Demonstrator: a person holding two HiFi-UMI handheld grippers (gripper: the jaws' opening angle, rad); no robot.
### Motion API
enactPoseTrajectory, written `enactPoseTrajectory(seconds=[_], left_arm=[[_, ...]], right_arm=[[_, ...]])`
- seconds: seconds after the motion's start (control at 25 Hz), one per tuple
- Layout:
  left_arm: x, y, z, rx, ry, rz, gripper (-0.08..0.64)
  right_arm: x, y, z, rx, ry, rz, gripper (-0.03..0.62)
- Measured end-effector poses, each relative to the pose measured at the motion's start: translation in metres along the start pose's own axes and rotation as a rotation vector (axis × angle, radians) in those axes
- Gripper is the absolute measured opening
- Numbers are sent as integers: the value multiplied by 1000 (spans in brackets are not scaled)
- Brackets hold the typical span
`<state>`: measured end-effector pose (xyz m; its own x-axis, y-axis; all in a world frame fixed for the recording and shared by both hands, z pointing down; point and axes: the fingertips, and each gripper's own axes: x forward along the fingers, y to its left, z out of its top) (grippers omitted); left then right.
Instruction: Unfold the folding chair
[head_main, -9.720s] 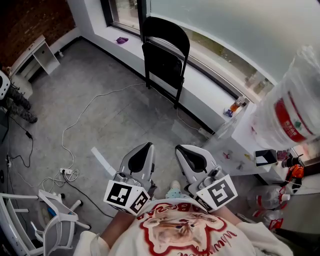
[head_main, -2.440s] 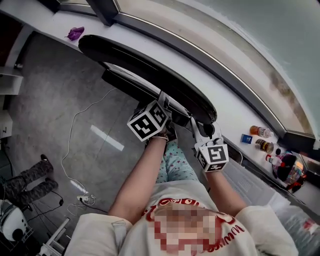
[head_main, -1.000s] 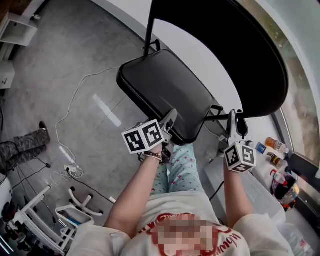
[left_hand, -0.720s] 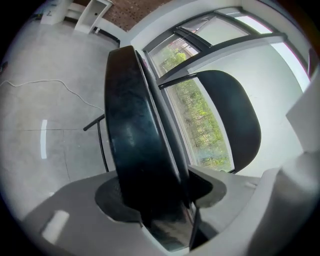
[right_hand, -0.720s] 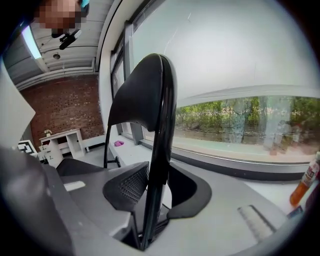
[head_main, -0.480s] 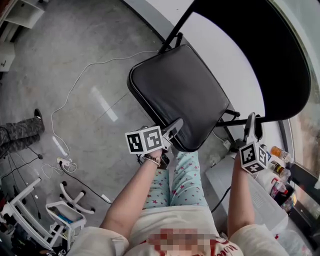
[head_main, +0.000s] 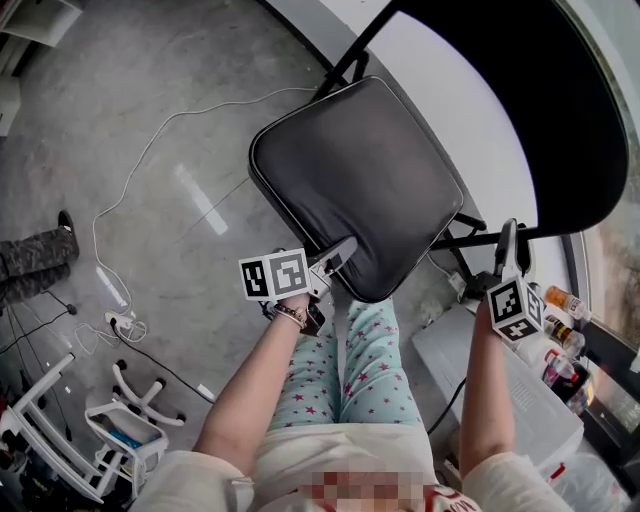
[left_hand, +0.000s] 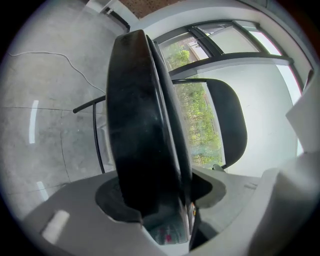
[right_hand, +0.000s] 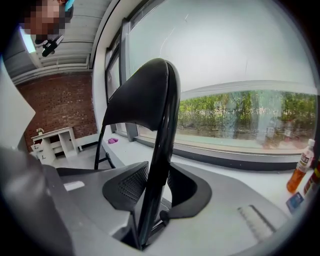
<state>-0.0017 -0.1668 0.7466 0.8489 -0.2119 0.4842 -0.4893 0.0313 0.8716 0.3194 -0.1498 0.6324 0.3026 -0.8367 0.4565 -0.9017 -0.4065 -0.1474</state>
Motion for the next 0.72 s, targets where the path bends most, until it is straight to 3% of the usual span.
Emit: enactPoseTrajectory(seconds=[0.72], left_arm=[[-20,70,-18,-12,13,-154,276]], right_arm=[[-10,24,-39,56,32,77,132]])
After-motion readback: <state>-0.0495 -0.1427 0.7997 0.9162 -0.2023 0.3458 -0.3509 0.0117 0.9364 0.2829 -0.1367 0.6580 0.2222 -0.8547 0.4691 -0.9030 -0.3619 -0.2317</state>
